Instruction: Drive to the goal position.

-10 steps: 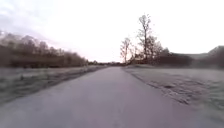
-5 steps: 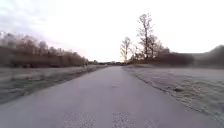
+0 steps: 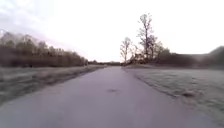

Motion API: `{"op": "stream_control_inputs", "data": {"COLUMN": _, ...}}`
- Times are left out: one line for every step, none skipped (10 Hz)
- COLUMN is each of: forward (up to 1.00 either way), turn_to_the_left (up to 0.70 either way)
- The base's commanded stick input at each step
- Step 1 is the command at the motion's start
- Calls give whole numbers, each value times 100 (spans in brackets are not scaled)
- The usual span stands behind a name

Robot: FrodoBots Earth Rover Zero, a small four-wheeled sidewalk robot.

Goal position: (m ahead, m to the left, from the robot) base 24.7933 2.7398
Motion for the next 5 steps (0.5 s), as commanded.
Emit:
{"op": "stream_control_inputs", "data": {"forward": 100, "turn_to_the_left": 1}}
{"op": "stream_control_inputs", "data": {"forward": 100, "turn_to_the_left": 1}}
{"op": "stream_control_inputs", "data": {"forward": 100, "turn_to_the_left": 1}}
{"op": "stream_control_inputs", "data": {"forward": 100, "turn_to_the_left": 1}}
{"op": "stream_control_inputs", "data": {"forward": 100, "turn_to_the_left": 1}}
